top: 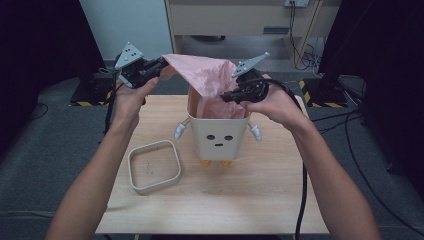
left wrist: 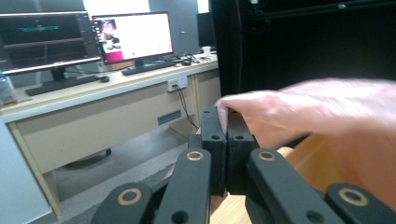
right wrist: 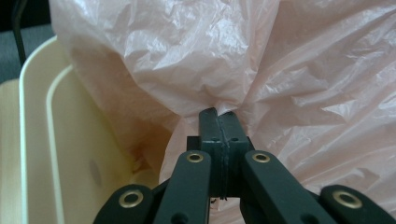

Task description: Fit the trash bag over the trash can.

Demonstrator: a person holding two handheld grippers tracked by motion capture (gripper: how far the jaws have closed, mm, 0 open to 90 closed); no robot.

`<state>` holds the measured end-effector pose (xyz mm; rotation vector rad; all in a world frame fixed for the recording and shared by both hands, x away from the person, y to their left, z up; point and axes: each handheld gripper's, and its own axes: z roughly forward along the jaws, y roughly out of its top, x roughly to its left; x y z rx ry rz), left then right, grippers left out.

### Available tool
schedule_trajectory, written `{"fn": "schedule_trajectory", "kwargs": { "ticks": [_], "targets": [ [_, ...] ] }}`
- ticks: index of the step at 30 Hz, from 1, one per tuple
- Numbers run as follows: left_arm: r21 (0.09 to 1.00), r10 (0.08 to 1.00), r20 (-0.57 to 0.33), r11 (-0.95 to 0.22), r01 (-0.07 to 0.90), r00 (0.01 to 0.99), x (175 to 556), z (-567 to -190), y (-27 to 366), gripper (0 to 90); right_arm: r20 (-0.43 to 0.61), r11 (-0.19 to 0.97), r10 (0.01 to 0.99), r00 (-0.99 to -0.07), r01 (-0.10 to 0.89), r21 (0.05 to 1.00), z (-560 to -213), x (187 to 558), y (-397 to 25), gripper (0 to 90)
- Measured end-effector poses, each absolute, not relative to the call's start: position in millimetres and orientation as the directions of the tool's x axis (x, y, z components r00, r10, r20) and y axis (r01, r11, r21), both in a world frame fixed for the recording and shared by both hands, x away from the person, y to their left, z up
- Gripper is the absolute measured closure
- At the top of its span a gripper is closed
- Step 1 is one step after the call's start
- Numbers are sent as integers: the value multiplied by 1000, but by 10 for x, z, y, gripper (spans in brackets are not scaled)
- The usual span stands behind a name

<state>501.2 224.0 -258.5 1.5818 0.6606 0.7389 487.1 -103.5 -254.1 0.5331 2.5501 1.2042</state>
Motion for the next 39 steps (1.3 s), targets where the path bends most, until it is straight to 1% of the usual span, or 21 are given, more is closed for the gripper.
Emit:
{"fn": "schedule_trajectory", "kwargs": {
  "ticks": [1,3,4,5,8,10,11,12,14,15,16,18,19,20,21,22,23,26,28,36,39],
  "targets": [
    [991,763,100,-134,5,639,5005,-2585,2236,885,-77,570,443,-893,214,793,-2529,4876,-1053,879],
    [991,759,102,-133,1,643,4998,-2579,2237,888,-62,537,454,-889,218,815,-2503,4885,-1092,774],
    [991,759,102,-133,1,643,4998,-2579,2237,889,-62,537,454,-889,218,815,-2503,4885,-1092,774],
    [991,759,100,-132,1,643,5004,-2576,2249,889,-57,512,475,-878,223,830,-2473,4891,-1130,675],
    [990,763,102,-138,6,638,5014,-2575,2270,890,-55,482,490,-870,218,849,-2423,4880,-1194,549],
    [991,764,101,-135,5,637,5019,-2576,2272,890,-49,470,491,-870,217,856,-2405,4876,-1217,527],
    [991,763,97,-131,5,639,5023,-2575,2268,889,-36,438,491,-870,210,874,-2376,4879,-1247,460],
    [991,763,97,-131,5,639,5023,-2575,2268,890,-36,438,491,-870,210,874,-2376,4879,-1247,460],
    [991,760,100,-134,4,643,5024,-2573,2252,889,-21,416,499,-866,218,883,-2351,4895,-1236,369],
    [991,754,104,-136,-1,648,5022,-2571,2224,890,-3,395,497,-868,223,891,-2325,4910,-1202,307],
    [991,750,105,-135,-4,653,5019,-2572,2207,890,18,377,493,-870,232,897,-2314,4921,-1175,276],
    [990,747,106,-138,-4,657,5013,-2574,2189,889,35,365,493,-869,243,899,-2305,4936,-1148,271],
    [989,735,125,-146,-24,666,5028,-2571,2173,890,31,368,499,-866,244,897,-2300,4966,-1082,252],
    [989,731,127,-148,-26,671,5025,-2572,2158,890,31,368,499,-866,244,897,-2300,4966,-1082,252],
    [988,721,132,-151,-32,680,5014,-2569,2135,889,30,381,498,-866,250,890,-2306,4995,-1020,311],
    [988,716,130,-149,-31,686,5009,-2567,2128,889,27,389,496,-868,249,887,-2312,5007,-996,385],
    [989,710,128,-146,-33,692,5003,-2566,2121,889,14,402,501,-865,247,882,-2318,5017,-976,501],
    [989,697,128,-146,-34,705,4989,-2569,2096,889,-4,411,508,-862,239,880,-2336,5057,-940,789],
    [989,695,128,-147,-35,707,4985,-2571,2092,888,-1,410,519,-855,248,878,-2341,5077,-927,900],
    [990,687,125,-137,-42,716,4959,-2561,2073,880,-17,423,523,-852,242,873,-2343,5086,-913,900],
    [989,681,125,-140,-39,721,4936,-2570,2055,871,-27,451,515,-857,244,858,-2357,5060,-888,900]
  ]
}}
